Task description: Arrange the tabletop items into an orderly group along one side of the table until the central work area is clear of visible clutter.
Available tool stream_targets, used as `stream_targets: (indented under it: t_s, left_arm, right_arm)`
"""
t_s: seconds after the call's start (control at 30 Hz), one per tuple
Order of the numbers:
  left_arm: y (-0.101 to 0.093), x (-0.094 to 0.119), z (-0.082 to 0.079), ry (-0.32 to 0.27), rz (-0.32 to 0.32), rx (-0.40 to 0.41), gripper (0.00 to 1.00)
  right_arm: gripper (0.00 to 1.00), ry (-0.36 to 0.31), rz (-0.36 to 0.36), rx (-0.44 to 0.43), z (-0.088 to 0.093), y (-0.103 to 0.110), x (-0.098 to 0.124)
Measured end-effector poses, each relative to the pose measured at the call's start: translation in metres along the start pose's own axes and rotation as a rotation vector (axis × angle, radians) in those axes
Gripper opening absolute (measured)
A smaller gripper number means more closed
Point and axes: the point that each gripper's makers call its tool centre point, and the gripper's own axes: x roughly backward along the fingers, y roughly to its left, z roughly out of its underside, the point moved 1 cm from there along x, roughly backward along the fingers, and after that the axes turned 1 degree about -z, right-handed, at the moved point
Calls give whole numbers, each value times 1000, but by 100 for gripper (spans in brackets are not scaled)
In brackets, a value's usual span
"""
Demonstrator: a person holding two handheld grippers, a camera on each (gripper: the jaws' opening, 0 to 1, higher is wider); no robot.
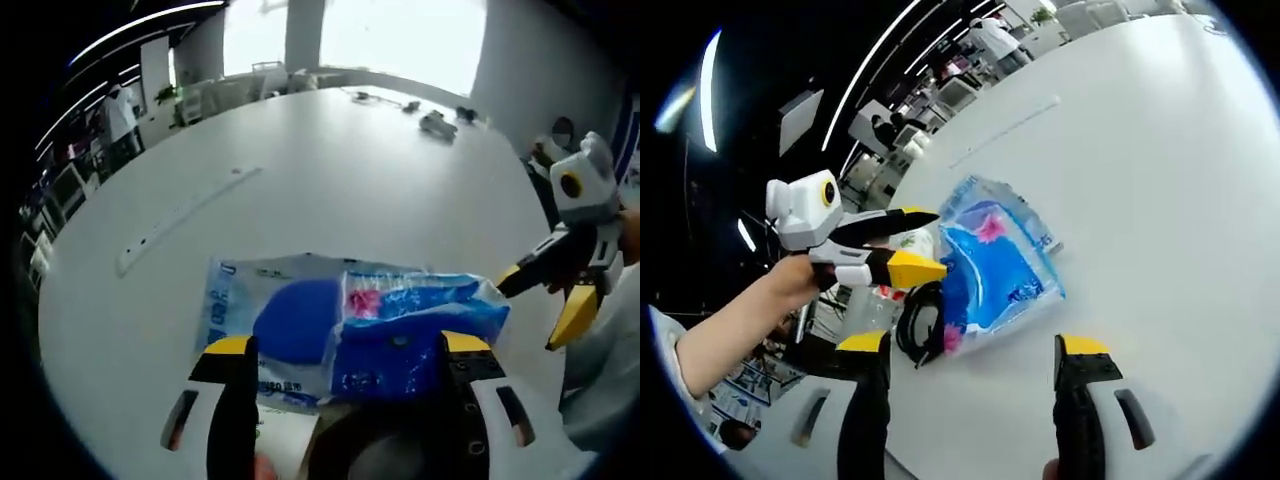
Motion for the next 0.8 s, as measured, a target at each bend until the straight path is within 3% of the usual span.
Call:
stream_targets:
  t_s: [0.3,0.8]
  left_arm:
    - [0,-4,6,33,0,18,64]
    - [0,-9,10,50,7,14,58]
  right_arm:
    - [54,-3,22,-20,1,-2,-7]
    - [49,-25,34,-124,1,-10,-8]
